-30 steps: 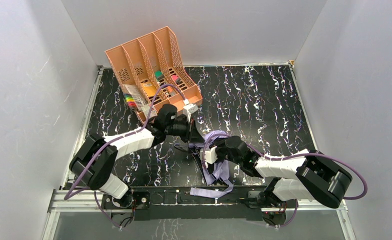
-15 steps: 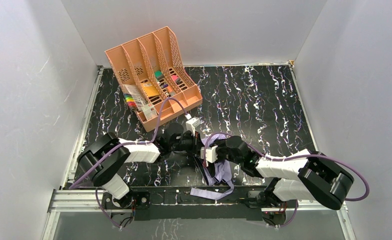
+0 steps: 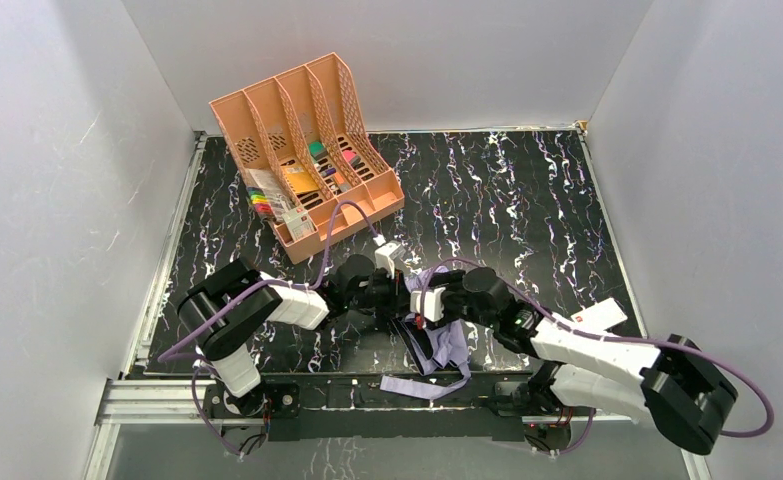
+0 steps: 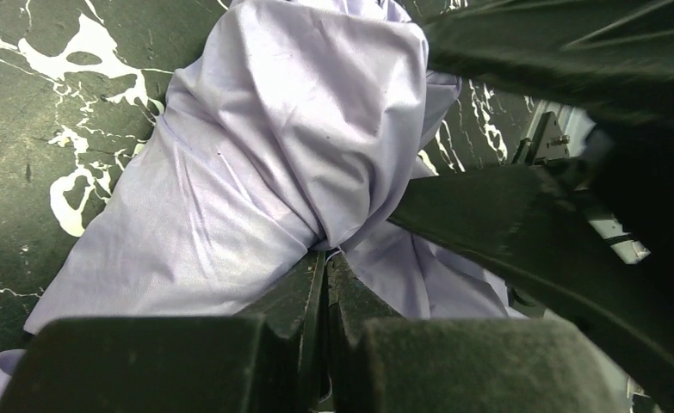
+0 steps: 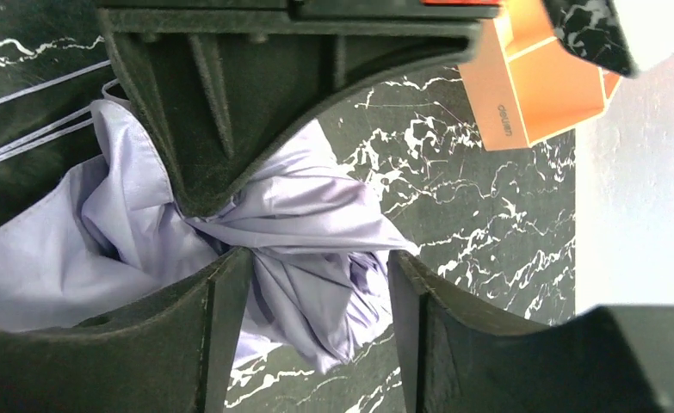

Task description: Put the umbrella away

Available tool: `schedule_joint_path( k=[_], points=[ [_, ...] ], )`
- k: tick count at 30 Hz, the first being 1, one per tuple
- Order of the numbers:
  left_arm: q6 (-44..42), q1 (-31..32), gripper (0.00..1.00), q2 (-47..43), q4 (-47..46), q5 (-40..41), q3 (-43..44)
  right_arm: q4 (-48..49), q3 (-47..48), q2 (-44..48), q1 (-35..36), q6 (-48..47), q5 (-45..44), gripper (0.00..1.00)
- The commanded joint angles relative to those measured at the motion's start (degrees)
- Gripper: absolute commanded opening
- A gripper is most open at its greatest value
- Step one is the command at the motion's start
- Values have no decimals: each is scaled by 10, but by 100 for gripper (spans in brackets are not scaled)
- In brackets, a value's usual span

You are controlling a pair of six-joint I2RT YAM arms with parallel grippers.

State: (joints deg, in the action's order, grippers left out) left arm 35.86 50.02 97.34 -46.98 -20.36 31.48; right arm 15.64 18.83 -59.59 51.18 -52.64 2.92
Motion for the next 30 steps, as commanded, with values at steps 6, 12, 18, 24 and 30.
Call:
schedule_joint_path(
  k=[6, 12, 18, 24, 30],
  points=[
    [-83, 11, 0, 15, 154, 79, 18, -90, 73, 110, -97, 172, 76, 68],
    [-143, 27, 0, 16, 205, 127, 40, -74, 138, 77, -208, 273, 188, 69],
    [-208, 50, 0, 15, 239, 194, 57, -128, 236, -51, -249, 319, 254, 71],
    [-291, 63, 0, 13, 239, 261, 64, -249, 357, -188, -264, 317, 317, 75],
    [-378, 64, 0, 3, 235, 271, 60, -345, 431, -283, -281, 311, 364, 89]
  ],
)
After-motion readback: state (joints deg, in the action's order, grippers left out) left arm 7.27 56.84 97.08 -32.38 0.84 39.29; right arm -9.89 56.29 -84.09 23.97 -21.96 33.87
